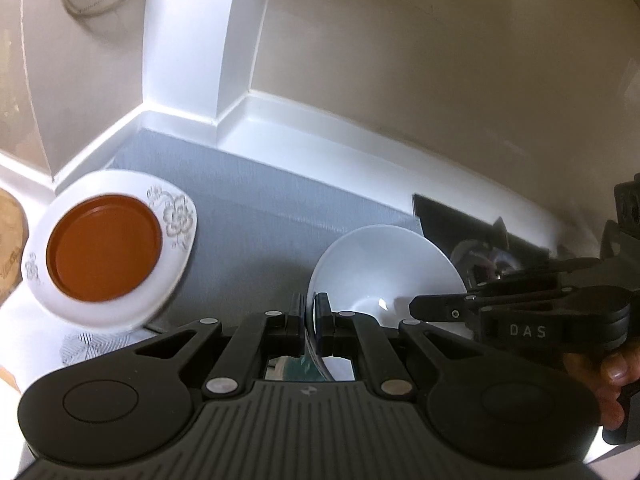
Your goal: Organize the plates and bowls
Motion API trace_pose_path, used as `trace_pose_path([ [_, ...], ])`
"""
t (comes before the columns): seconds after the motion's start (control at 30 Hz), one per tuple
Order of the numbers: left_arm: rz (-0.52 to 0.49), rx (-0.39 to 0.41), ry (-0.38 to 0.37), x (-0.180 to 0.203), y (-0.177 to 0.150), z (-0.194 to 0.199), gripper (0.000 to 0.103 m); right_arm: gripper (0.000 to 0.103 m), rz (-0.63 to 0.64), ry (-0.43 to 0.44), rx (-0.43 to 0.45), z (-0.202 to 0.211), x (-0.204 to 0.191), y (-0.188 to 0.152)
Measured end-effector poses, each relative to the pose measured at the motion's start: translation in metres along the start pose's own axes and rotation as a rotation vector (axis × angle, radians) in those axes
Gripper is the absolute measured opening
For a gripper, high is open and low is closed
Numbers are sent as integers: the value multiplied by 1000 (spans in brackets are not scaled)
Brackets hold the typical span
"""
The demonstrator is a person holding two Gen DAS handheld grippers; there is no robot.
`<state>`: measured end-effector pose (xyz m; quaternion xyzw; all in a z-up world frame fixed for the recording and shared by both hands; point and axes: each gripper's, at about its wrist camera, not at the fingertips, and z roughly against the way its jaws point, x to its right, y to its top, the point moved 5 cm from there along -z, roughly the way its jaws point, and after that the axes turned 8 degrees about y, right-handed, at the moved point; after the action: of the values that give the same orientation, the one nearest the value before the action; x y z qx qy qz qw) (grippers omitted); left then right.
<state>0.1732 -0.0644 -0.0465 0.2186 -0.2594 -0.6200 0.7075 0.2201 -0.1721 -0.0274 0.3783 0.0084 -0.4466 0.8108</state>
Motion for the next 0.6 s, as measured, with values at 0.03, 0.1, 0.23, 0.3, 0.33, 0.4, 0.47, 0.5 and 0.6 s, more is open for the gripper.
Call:
trace_pose_path([
  [0.03,-1,-4,3,1,-3,0,4,10,-5,-1,-8,0,0,-5],
  [0.1,2,-21,3,1,-10,-2,4,10,-13,-3,-21,-2,-2,-13],
  [0.23,0,-36,6,1,-19,-3,5,10,-34,-9,-49,-7,-2,-28],
  [0.3,2,-42,5,2,-22,-5,5,10,-38,-8,-54,-9,-1,-33],
  [0.33,2,-47,5,2,-23,-6,5,10,-41,-9,-58,-9,-1,-36],
  [0.4,0,-55,7,3,-25,-9,5,10,-48,-11,-69,-11,0,-39],
  [0.47,1,-60,6,3,-27,-11,5,10,-51,-18,-80,-12,0,-41],
  [0.5,1,-64,5,3,-27,-13,5,10,-52,-21,-83,-13,1,-41],
  [0.6,3,-74,11,4,-30,-16,5,10,-58,-27,-98,-16,2,-42],
])
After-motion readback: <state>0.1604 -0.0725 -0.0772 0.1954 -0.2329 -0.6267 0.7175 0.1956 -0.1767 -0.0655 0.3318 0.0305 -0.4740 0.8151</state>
